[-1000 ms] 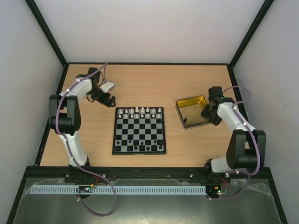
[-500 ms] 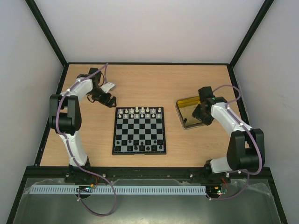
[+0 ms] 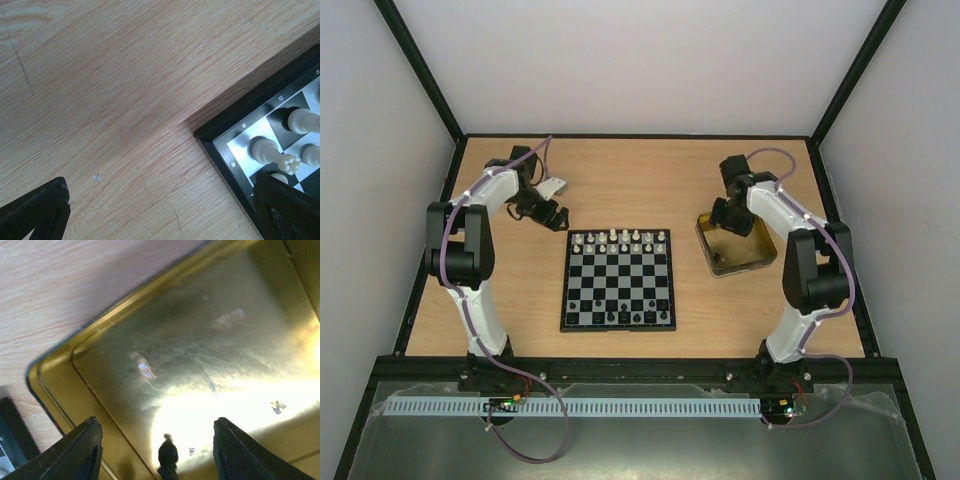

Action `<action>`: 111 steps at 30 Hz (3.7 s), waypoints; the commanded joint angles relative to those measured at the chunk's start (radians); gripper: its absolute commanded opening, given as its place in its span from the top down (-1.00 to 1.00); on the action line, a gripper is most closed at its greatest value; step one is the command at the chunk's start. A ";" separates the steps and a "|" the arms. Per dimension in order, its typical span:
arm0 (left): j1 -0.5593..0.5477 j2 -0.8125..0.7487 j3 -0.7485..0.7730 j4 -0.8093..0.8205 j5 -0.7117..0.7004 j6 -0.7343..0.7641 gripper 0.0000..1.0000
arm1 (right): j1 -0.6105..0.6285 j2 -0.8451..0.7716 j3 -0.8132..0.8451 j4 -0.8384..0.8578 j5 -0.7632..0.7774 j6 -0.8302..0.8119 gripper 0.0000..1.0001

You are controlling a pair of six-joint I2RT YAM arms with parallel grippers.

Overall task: Set up the chess pieces on the board
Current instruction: Adjust the storage box at the center of the board, then pick up the chess piece from the storage box.

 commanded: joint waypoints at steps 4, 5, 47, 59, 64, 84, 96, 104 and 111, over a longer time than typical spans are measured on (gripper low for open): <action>-0.002 -0.013 0.000 -0.022 -0.010 0.006 -0.98 | 0.047 0.113 0.173 -0.108 -0.021 -0.142 -0.17; -0.002 -0.011 0.000 -0.022 -0.012 0.006 -0.98 | 0.050 0.117 0.187 -0.112 -0.028 -0.151 -0.17; 0.013 -0.009 -0.015 -0.013 -0.020 0.003 -0.99 | 0.022 0.413 0.333 0.136 -0.102 0.314 -0.01; 0.016 -0.007 -0.014 -0.017 -0.036 -0.007 -0.99 | -0.099 0.280 0.119 0.295 -0.019 0.551 0.00; 0.014 -0.008 -0.009 -0.028 -0.041 -0.015 -0.99 | -0.103 0.194 0.062 0.359 -0.080 0.547 -0.02; -0.028 -0.092 0.021 -0.100 -0.154 -0.057 -0.99 | -0.098 -0.005 0.113 0.019 0.063 0.096 0.04; -0.054 -0.119 0.013 -0.079 -0.126 -0.083 -0.99 | -0.076 -0.025 -0.042 -0.023 0.012 -0.041 0.32; -0.059 -0.159 -0.034 -0.066 -0.132 -0.081 -0.99 | -0.002 -0.011 -0.062 -0.024 0.017 -0.066 0.30; -0.059 -0.171 -0.057 -0.059 -0.138 -0.071 -0.98 | 0.018 0.030 -0.099 -0.008 0.026 -0.080 0.28</action>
